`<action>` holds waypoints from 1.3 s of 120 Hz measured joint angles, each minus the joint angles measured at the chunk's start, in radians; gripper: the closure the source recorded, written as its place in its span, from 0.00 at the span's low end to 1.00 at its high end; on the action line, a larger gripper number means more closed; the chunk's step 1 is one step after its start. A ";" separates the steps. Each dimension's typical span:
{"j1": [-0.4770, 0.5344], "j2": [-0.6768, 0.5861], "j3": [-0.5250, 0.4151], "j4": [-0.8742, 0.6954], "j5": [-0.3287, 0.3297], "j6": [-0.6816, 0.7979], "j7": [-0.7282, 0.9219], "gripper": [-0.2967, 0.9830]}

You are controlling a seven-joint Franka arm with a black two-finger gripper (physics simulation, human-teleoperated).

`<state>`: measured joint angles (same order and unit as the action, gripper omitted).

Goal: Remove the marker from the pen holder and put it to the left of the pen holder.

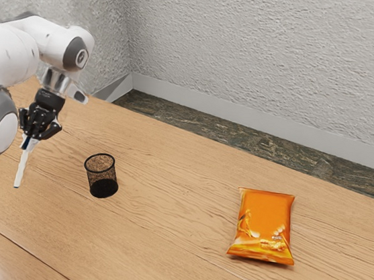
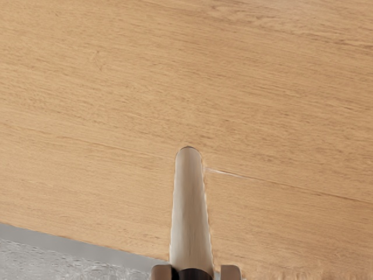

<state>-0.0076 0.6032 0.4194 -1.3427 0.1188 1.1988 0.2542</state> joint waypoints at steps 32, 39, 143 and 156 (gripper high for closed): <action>0.016 0.244 0.032 0.097 -0.001 -0.178 -0.060 0.85; 0.019 0.276 0.030 0.126 -0.012 -0.180 -0.069 0.85; 0.035 -0.519 -0.198 -0.150 -0.042 0.133 -0.014 0.27; 0.017 -0.564 -0.217 -0.154 -0.062 0.183 -0.010 0.25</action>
<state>0.0090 0.0396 0.2021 -1.4962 0.0571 1.3813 0.2438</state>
